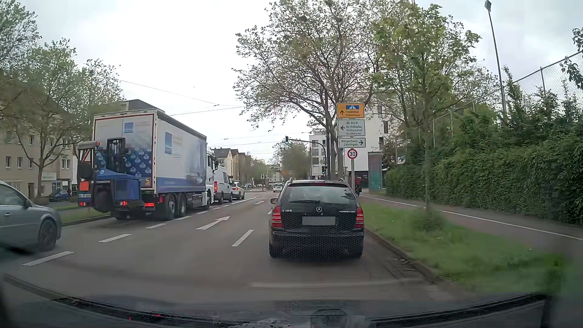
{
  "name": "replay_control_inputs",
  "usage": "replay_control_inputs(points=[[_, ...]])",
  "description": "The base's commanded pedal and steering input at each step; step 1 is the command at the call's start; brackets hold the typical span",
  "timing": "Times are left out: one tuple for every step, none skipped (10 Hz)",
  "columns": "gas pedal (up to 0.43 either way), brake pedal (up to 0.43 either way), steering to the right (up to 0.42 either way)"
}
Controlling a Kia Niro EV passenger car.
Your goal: Follow the waypoints while adhering to traffic rules and regulations
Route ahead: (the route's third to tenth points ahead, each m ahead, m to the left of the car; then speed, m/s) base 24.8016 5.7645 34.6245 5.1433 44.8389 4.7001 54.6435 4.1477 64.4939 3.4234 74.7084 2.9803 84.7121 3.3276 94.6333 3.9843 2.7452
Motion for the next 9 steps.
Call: replay_control_inputs(points=[[0.189, 0.0, 0.003], [0.189, 0.0, 0.003], [0.189, 0.0, 0.003], [0.189, 0.0, 0.002], [0.189, 0.0, 0.001], [0.189, 0.0, 0.0], [0.189, 0.0, -0.001], [0.189, 0.0, -0.002], [0.189, 0.0, -0.003]])
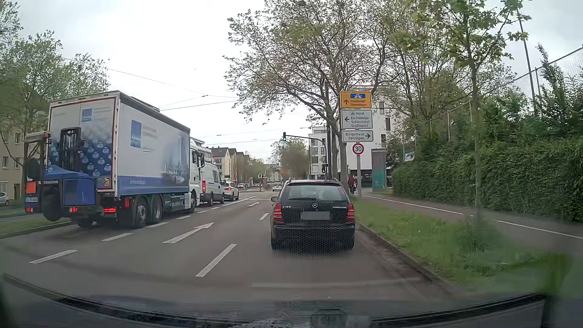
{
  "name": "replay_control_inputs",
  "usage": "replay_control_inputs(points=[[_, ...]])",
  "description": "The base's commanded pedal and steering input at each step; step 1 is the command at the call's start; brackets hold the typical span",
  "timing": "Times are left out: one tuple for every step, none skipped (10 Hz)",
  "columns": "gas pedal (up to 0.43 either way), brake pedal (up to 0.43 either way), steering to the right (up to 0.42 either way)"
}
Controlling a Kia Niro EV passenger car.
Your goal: Follow the waypoints while adhering to traffic rules and regulations
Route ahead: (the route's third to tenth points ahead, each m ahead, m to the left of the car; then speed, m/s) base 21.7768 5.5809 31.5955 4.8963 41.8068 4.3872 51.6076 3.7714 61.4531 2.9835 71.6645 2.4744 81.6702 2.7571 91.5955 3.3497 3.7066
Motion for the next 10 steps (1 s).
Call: replay_control_inputs(points=[[0.189, 0.0, -0.004], [0.189, 0.0, -0.003], [0.189, 0.0, -0.004], [0.177, 0.0, -0.004], [0.169, 0.0, -0.006], [0.157, 0.0, -0.007], [0.15, 0.0, -0.008], [0.15, 0.0, -0.008], [0.15, 0.0, -0.008], [0.15, 0.0, -0.008]])
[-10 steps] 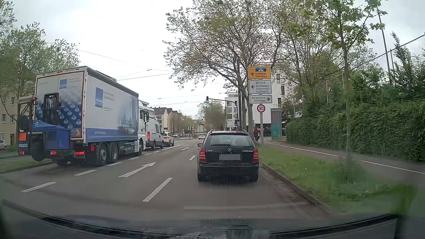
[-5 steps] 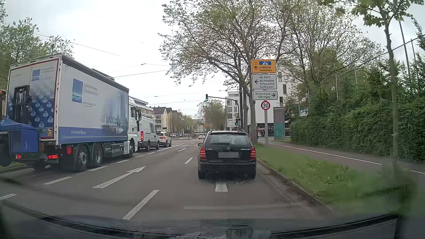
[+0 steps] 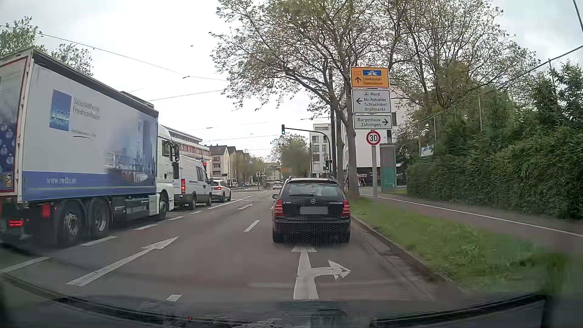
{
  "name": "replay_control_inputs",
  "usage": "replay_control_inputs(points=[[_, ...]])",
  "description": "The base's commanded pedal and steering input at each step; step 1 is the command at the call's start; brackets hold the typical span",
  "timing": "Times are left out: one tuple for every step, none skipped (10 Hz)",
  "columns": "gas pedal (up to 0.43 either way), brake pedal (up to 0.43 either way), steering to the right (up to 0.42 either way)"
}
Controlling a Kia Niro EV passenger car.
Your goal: Follow the waypoints while adhering to traffic rules and regulations
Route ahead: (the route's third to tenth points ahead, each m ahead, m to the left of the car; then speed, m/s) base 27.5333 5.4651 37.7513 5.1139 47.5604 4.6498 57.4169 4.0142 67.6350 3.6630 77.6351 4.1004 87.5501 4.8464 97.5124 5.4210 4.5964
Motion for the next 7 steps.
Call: replay_control_inputs(points=[[0.15, 0.0, -0.008], [0.138, 0.0, -0.008], [0.11, 0.0, -0.006], [0.087, 0.0, -0.006], [0.079, 0.0, -0.006], [0.079, 0.0, -0.006], [0.079, 0.0, -0.006]])
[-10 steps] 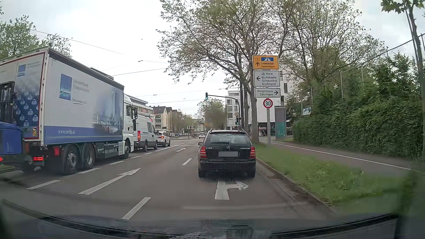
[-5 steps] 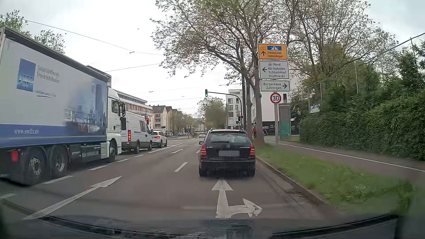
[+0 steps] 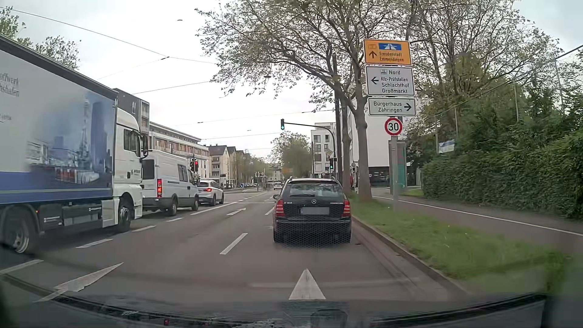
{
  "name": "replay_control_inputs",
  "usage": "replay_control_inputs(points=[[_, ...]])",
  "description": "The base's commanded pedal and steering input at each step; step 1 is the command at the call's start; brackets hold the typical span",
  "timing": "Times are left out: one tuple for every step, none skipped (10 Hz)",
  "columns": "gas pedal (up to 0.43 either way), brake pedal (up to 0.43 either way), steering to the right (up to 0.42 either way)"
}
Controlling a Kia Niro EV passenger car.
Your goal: Follow the waypoints while adhering to traffic rules and regulations
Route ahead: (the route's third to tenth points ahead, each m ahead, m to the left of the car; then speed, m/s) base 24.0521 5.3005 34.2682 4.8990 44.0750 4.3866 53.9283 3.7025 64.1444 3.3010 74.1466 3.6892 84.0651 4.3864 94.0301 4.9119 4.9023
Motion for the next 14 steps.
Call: replay_control_inputs(points=[[0.079, 0.0, -0.005], [0.079, 0.0, -0.005], [0.079, 0.0, -0.005], [0.079, 0.0, -0.004], [0.067, 0.0, -0.004], [0.067, 0.0, -0.004], [0.067, 0.0, -0.004], [0.059, 0.0, -0.004], [0.059, 0.0, -0.004], [0.059, 0.0, -0.004], [0.059, 0.0, -0.004], [0.059, 0.0, -0.004], [0.067, 0.0, -0.004], [0.067, 0.0, -0.004]])
